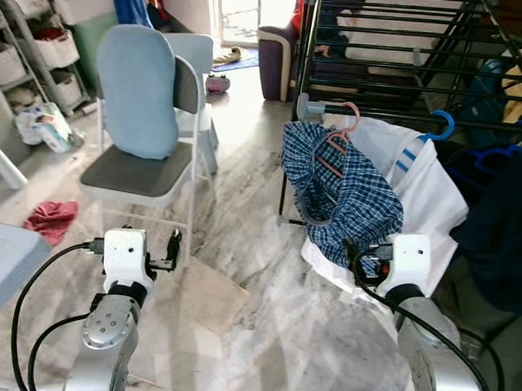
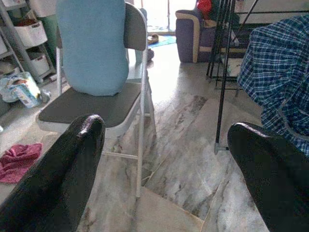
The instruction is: Hang hanger
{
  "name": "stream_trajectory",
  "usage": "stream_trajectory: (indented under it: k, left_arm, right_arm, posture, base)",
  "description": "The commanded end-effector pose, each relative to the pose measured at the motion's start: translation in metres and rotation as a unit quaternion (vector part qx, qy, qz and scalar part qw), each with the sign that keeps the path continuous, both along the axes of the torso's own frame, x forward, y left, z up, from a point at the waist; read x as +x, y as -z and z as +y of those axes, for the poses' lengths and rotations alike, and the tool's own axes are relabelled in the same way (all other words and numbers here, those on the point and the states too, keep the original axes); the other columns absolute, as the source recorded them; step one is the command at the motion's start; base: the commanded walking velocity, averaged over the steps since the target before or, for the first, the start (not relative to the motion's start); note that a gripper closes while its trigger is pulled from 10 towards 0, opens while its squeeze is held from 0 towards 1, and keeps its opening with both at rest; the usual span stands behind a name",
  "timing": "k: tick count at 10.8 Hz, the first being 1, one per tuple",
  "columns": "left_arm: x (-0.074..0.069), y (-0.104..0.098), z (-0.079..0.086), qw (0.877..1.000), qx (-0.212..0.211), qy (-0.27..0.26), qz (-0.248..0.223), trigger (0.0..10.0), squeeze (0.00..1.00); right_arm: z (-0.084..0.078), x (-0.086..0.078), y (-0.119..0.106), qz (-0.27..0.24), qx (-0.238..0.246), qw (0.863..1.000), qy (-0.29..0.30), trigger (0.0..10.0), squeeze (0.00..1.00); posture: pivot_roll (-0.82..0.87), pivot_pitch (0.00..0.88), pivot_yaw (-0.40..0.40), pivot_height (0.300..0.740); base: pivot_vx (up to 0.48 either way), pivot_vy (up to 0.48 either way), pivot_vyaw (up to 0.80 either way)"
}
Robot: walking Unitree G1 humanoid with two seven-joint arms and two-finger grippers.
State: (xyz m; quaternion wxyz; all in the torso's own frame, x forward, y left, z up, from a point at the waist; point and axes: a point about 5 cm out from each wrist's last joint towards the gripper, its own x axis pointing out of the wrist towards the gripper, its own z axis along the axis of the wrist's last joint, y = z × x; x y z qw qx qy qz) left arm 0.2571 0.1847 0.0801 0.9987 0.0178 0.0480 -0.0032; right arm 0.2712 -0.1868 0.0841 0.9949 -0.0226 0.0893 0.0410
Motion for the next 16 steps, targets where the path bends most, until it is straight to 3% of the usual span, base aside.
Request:
stream_trajectory:
  k: [1, 3, 8, 16]
  left_arm:
    - [0.003, -0.001, 0.003, 1.0, -0.001, 0.001, 0.004, 10.0, 0.0]
    - [0.005, -0.001, 0.001, 1.0, -0.009, 0.011, 0.004, 10.0, 0.0]
    - [0.007, 0.001, -0.006, 0.999, -0.024, 0.026, 0.002, 10.0, 0.0]
    - [0.008, 0.006, -0.016, 0.998, -0.05, 0.046, 0.012, 10.0, 0.0]
  right_arm:
    - [-0.002, 0.0, -0.007, -0.016, -0.001, 1.0, 0.008, 10.0, 0.0]
    - [-0.006, 0.0, -0.009, -0.019, -0.005, 1.0, 0.016, 10.0, 0.0]
    - [-0.008, 0.0, -0.009, -0.022, -0.016, 0.999, 0.025, 10.0, 0.0]
    - [-0.019, -0.004, -0.007, -0.014, -0.023, 0.998, 0.054, 10.0, 0.0]
  posture:
    - [-0.13, 0.0, 0.042, 0.74]
    - [-0.14, 0.0, 0.044, 0.74]
    - [-0.16, 0.0, 0.054, 0.74]
    - [-0.18, 0.0, 0.036, 0.74]
  base:
    - [0.0, 0.0, 0.0]
    - [0.0, 0.0, 0.0]
    - [0.343, 0.0, 0.0]
    - [0.378, 0.289, 0.0]
